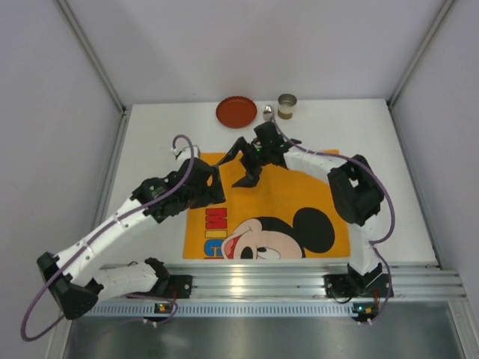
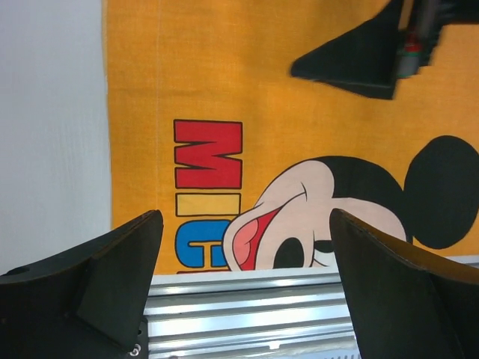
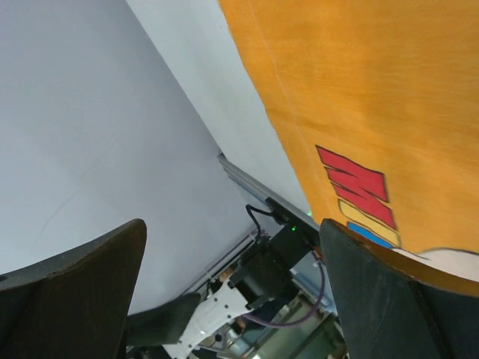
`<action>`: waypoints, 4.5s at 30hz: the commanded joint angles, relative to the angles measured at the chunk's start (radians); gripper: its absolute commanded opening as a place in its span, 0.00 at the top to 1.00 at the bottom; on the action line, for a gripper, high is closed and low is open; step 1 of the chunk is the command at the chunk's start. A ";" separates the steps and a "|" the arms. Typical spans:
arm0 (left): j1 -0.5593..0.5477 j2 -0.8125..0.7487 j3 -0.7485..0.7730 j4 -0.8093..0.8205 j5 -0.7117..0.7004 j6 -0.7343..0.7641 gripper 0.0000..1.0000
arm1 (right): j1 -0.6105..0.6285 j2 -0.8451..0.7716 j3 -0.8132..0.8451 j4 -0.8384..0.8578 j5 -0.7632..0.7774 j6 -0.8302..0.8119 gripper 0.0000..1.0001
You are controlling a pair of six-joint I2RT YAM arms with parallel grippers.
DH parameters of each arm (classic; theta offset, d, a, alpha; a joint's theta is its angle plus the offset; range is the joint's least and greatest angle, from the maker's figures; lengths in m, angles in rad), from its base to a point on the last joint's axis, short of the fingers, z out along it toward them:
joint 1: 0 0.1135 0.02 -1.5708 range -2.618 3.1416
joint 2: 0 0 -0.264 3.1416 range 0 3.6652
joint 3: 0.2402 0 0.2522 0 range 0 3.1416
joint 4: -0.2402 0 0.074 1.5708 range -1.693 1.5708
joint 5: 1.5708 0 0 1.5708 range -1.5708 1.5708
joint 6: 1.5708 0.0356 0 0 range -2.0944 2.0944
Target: Set the dinner table for one person
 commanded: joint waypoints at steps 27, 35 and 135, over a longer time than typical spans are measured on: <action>0.315 0.219 0.040 0.346 0.039 0.387 0.06 | -0.351 0.365 0.971 -0.749 0.558 -0.883 0.38; 0.350 0.314 0.086 0.352 0.061 0.391 0.06 | -0.324 0.460 0.974 -0.729 0.618 -0.938 0.40; 0.401 0.461 0.275 0.211 0.251 0.446 0.14 | -0.213 0.173 0.523 -0.623 0.710 -1.040 0.32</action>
